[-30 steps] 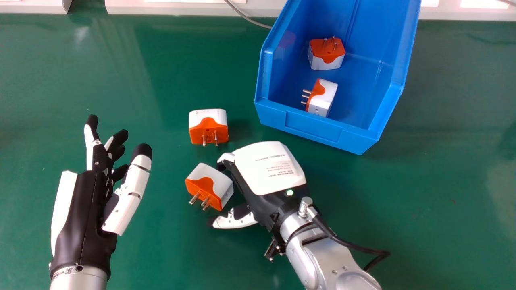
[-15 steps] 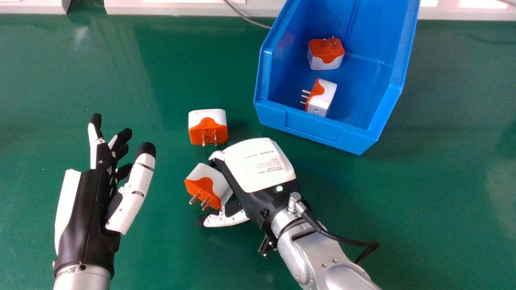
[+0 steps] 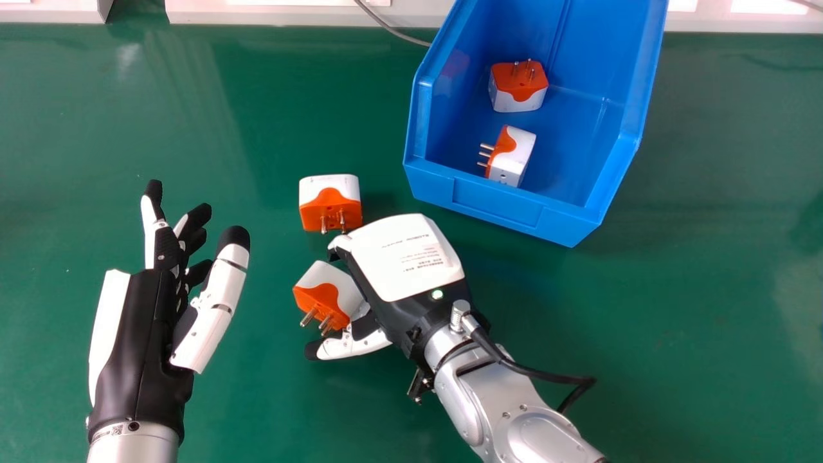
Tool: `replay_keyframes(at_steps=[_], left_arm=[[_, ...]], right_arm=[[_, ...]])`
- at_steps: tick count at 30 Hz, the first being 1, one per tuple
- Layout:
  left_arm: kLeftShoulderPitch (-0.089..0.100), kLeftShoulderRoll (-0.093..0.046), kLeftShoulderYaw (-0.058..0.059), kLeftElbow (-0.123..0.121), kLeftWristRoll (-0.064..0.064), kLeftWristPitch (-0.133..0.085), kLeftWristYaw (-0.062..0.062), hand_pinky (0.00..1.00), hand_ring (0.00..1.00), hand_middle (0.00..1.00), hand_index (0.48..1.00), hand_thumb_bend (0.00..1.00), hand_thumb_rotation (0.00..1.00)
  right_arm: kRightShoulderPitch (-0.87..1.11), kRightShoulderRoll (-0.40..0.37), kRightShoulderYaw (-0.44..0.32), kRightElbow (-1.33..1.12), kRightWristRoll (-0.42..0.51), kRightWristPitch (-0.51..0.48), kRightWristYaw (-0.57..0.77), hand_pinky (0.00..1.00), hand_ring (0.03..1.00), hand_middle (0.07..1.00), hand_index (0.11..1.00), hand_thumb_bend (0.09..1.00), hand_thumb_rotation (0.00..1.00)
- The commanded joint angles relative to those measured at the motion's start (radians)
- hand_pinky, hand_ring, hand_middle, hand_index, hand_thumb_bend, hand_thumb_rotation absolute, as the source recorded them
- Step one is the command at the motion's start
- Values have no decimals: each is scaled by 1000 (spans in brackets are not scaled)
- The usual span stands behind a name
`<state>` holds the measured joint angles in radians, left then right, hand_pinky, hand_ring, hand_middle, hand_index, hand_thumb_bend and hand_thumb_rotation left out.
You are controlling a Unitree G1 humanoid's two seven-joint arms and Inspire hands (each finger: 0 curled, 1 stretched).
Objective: Pick all objects and put in blue box
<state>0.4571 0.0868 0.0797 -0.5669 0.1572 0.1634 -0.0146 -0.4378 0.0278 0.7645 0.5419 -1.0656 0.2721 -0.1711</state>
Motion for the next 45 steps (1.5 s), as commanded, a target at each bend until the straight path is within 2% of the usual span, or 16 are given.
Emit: replay_keyframes(at_steps=[1, 13, 16, 17, 18, 20, 21, 22, 23, 24, 25, 26, 27, 36, 45], left_arm=[[0, -2, -4, -25, 7, -13, 6, 884, 944, 944, 953, 322, 731], [4, -7, -13, -39, 7, -5, 10, 883, 942, 943, 953, 329, 739], [5, -8, -16, -41, 5, -5, 11, 883, 941, 943, 953, 327, 735], [5, -9, -18, -42, 6, -5, 11, 883, 941, 943, 953, 328, 734], [5, -9, -19, -43, 6, -4, 12, 883, 941, 943, 953, 328, 734], [5, -10, -21, -46, 6, -3, 11, 883, 941, 943, 953, 329, 734], [5, -10, -21, -47, 5, -3, 11, 883, 941, 943, 953, 330, 734], [4, -10, -21, -47, 4, -3, 10, 883, 941, 943, 953, 330, 734], [4, -10, -22, -48, 3, -2, 9, 883, 941, 943, 953, 332, 734], [4, -10, -22, -49, 3, -2, 9, 884, 941, 943, 953, 332, 734], [5, -9, -23, -51, 3, -2, 9, 884, 941, 943, 954, 333, 735], [6, -9, -23, -51, 3, -2, 8, 884, 941, 943, 954, 333, 735], [7, -9, -23, -53, 3, -2, 8, 884, 941, 943, 954, 334, 736], [4, -5, -20, -53, 0, 1, 2, 885, 942, 944, 953, 339, 740], [3, -3, -22, -65, 2, 12, 0, 884, 941, 943, 953, 339, 743]], right_arm=[[-17, 17, 15, 15, 11, -4, 12, 717, 775, 805, 758, 606, 660], [-37, 35, 30, 44, 19, 14, 21, 706, 762, 802, 759, 590, 648], [-40, 36, 28, 49, 26, 9, 19, 668, 720, 768, 728, 587, 648], [-35, 38, 20, 45, 39, 4, 17, 612, 656, 711, 674, 573, 639], [-32, 39, 15, 43, 49, 0, 15, 612, 656, 711, 674, 573, 639], [-18, 52, -12, 39, 101, -19, 14, 520, 555, 618, 598, 547, 606], [-13, 58, -24, 36, 123, -19, 19, 340, 375, 443, 541, 527, 375], [-9, 63, -32, 33, 140, -18, 25, 340, 375, 443, 541, 527, 375], [-7, 63, -35, 27, 150, -15, 31, 248, 287, 361, 520, 519, 284], [-5, 61, -35, 21, 155, -16, 32, 212, 253, 330, 513, 516, 251], [-3, 58, -35, 16, 159, -22, 31, 126, 175, 261, 498, 509, 185], [-2, 54, -34, 13, 161, -28, 29, 126, 175, 261, 498, 509, 185], [-2, 51, -32, 9, 161, -31, 31, 83, 134, 228, 490, 506, 151], [4, 39, -16, -31, 157, 5, 56, 65, 122, 210, 483, 503, 119], [12, 32, -11, -59, 153, 29, 67, 102, 163, 256, 481, 503, 117]])
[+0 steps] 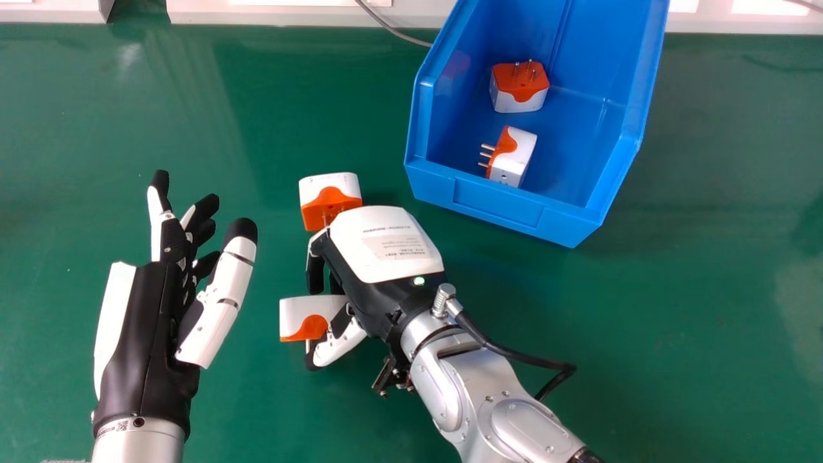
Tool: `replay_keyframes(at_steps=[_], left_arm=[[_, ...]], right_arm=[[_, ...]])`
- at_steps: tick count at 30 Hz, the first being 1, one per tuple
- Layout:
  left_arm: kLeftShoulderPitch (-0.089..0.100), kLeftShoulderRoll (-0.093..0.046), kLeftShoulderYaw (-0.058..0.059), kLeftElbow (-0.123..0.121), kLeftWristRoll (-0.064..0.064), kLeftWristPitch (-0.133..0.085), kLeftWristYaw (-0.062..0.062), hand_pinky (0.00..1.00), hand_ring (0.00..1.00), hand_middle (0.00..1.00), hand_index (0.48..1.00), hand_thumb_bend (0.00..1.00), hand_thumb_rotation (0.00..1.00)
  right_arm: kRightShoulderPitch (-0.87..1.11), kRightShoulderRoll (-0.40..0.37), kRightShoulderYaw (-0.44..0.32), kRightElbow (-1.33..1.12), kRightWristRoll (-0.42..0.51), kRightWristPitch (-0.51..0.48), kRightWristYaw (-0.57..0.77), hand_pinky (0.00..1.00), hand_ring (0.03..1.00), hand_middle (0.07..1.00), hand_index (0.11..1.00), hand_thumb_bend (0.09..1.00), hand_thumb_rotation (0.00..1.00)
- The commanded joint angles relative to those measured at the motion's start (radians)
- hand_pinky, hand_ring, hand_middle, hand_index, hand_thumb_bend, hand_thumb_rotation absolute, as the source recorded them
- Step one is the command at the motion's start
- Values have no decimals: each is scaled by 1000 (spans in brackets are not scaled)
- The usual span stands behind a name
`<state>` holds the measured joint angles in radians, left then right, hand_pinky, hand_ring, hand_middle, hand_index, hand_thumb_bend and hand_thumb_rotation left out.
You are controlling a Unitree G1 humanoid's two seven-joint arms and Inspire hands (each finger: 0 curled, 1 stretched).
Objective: Pick all objects and put in blue box
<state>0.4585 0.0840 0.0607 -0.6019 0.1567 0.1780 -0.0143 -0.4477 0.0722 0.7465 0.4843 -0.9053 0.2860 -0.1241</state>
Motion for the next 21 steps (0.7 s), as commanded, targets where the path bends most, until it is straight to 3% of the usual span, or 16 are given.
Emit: replay_keyframes(at_steps=[1, 9, 11, 12, 15, 21], left_arm=[[1, 0, -3, -30, 2, -2, -1, 884, 941, 943, 953, 339, 743], [1, 3, 2, -26, 0, -3, -3, 885, 942, 944, 953, 337, 742], [-4, 5, 5, -24, -1, 0, -4, 885, 942, 944, 953, 337, 742], [-5, 5, 5, -24, 0, 1, -4, 885, 942, 944, 953, 337, 742], [-6, 6, 6, -26, 3, 5, -3, 885, 942, 944, 953, 339, 743], [-18, 9, 14, -13, 2, 7, -2, 885, 942, 943, 953, 337, 742]], right_arm=[[23, -14, 8, -6, -7, 17, 21, 104, 165, 259, 481, 503, 117], [154, -105, -3, -312, -5, 13, 94, 80, 140, 235, 482, 501, 117], [210, -143, -28, -437, 10, -5, 111, 94, 159, 320, 484, 507, 75], [232, -157, -42, -484, 17, -13, 114, 94, 159, 320, 484, 507, 75], [279, -188, -86, -607, 31, -20, 131, 59, 116, 420, 487, 512, 24], [308, -213, -170, -765, 3, 9, 158, 34, 88, 467, 486, 515, 1]])
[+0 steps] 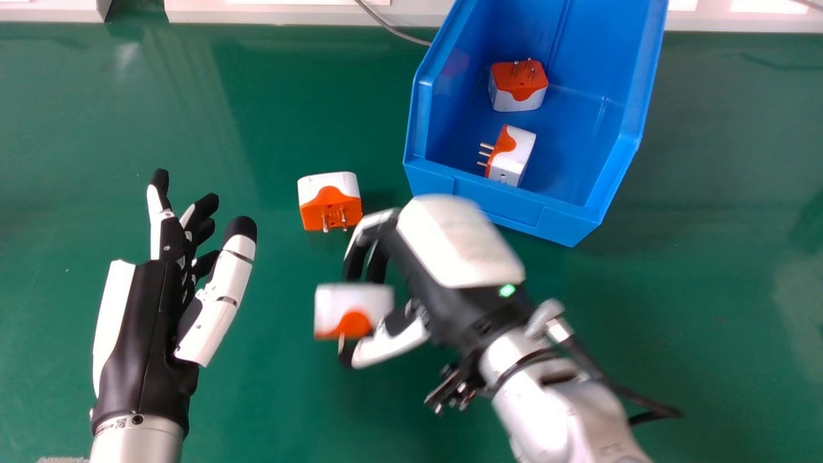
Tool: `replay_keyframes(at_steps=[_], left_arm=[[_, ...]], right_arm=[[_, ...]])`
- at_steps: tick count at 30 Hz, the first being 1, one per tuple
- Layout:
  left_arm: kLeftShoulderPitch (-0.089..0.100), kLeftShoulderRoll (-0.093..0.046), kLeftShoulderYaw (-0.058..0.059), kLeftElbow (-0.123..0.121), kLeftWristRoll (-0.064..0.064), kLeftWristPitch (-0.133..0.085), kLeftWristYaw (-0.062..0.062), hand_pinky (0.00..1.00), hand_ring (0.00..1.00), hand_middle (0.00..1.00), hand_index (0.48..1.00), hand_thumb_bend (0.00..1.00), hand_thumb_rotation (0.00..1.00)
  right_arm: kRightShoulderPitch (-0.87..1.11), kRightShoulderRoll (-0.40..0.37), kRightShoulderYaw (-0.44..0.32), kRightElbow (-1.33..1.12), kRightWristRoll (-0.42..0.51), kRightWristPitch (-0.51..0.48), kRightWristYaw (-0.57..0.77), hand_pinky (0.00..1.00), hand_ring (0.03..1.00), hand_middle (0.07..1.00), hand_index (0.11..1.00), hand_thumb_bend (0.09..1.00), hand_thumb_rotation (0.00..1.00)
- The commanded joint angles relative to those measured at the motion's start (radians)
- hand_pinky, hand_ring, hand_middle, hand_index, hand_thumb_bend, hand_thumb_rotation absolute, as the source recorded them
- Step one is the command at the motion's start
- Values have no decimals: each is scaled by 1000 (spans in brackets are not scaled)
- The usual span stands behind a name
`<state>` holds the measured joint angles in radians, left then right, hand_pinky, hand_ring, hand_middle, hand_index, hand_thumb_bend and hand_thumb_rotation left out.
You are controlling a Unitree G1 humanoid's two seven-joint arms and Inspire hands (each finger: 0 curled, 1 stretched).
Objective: Pick all objects and put in blue box
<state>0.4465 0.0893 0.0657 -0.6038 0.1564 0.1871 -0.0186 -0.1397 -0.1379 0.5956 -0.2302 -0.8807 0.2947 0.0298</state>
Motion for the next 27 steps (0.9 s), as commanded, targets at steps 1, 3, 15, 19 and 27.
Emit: replay_keyframes(at_steps=[1, 3, 15, 19, 27], left_arm=[[-8, 4, 10, -9, 2, 0, 3, 885, 942, 943, 953, 338, 742], [-15, 4, 10, -6, 2, 5, 3, 885, 941, 943, 953, 338, 742], [-28, -1, 7, 6, -2, 6, 8, 886, 940, 941, 951, 343, 738], [-29, -3, 7, 8, -4, 3, 9, 889, 940, 941, 951, 347, 737], [-22, -3, 9, 3, -11, 1, 6, 890, 940, 941, 951, 355, 739]], right_arm=[[-6, -6, -33, -61, -30, 4, 5, 34, 88, 467, 485, 516, 1], [-27, -18, -63, -65, -46, 3, -1, 33, 85, 469, 484, 516, 0], [-302, -94, -204, 200, -61, -65, -117, 15, 64, 153, 470, 496, 119], [-371, -103, -217, 271, -68, -48, -118, 21, 72, 146, 469, 494, 131], [-568, -119, -227, 532, -71, -38, -169, 25, 82, 169, 472, 494, 135]])
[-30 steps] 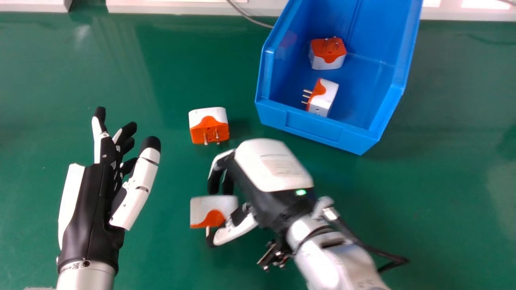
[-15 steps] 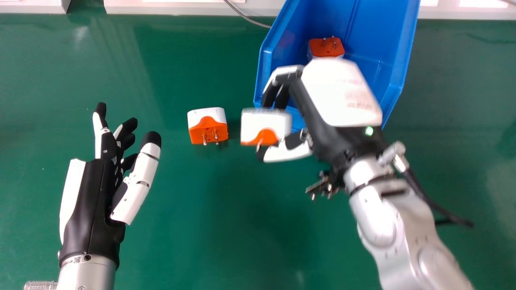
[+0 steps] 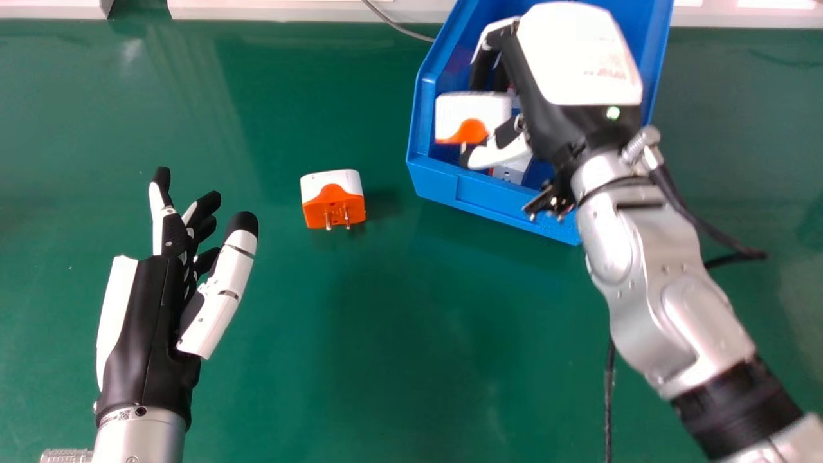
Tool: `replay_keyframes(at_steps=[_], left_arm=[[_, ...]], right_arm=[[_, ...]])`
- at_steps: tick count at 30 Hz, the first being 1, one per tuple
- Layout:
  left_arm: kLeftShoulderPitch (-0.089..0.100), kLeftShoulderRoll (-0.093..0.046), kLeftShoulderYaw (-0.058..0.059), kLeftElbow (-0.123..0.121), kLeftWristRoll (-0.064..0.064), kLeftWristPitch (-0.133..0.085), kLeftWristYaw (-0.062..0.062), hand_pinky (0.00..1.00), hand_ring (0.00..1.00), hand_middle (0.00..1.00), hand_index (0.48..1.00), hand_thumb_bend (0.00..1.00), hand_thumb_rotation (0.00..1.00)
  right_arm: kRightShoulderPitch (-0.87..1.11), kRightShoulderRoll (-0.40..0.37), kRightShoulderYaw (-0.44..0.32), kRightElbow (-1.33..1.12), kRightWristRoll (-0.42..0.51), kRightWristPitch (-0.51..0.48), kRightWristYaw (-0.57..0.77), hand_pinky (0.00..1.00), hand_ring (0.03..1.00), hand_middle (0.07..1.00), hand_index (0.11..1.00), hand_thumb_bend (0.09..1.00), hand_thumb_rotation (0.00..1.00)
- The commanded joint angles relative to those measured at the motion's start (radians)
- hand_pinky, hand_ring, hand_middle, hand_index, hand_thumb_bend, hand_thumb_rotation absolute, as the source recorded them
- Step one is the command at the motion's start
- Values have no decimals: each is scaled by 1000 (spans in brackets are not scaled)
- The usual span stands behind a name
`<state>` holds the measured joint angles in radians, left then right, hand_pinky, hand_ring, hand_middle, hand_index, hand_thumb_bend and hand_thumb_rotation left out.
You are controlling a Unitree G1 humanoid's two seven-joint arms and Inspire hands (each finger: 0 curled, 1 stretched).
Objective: Pick all objects and put in blue box
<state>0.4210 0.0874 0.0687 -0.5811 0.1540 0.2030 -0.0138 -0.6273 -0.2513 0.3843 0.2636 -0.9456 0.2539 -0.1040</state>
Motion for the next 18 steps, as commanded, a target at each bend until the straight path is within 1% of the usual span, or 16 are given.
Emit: replay_keyframes(at_steps=[1, 4, 6, 9, 10, 11, 14, 16, 18], left_arm=[[5, -2, 6, -23, -8, -13, 1, 890, 940, 941, 951, 356, 739], [11, -4, 3, -32, -7, -10, 2, 890, 940, 941, 951, 351, 740], [14, -4, 1, -37, -5, -7, 4, 890, 940, 941, 951, 349, 740], [15, -3, 0, -39, -3, -6, 5, 890, 940, 941, 951, 346, 741], [16, -3, 0, -41, -2, -5, 5, 889, 940, 941, 950, 343, 742], [18, -2, 1, -43, -1, -4, 5, 889, 940, 941, 950, 341, 743], [22, 0, 1, -45, 1, -1, 4, 889, 940, 941, 950, 340, 746], [26, 0, 0, -48, 2, -1, 4, 891, 941, 941, 949, 338, 751], [28, 0, 0, -48, 2, -3, 4, 892, 941, 941, 949, 338, 753]], right_arm=[[-107, -5, -15, 78, -2, 1, -44, 27, 85, 177, 473, 494, 135], [-159, -6, -11, 164, 7, -4, -66, 43, 107, 220, 481, 494, 134], [-205, -15, -5, 247, 7, -15, -90, 48, 111, 220, 481, 494, 133], [-257, -24, 6, 344, 7, -28, -114, 71, 139, 255, 480, 494, 133], [-280, -26, 12, 384, 6, -30, -120, 102, 176, 293, 480, 494, 133], [-303, -26, 17, 422, 6, -31, -123, 114, 186, 297, 478, 494, 133], [-377, -17, 26, 536, 22, -41, -128, 112, 178, 275, 476, 495, 133], [-417, -7, 29, 606, 38, -54, -140, 67, 127, 210, 472, 497, 130], [-441, -3, 45, 660, 41, -55, -151, 53, 112, 191, 471, 498, 128]])
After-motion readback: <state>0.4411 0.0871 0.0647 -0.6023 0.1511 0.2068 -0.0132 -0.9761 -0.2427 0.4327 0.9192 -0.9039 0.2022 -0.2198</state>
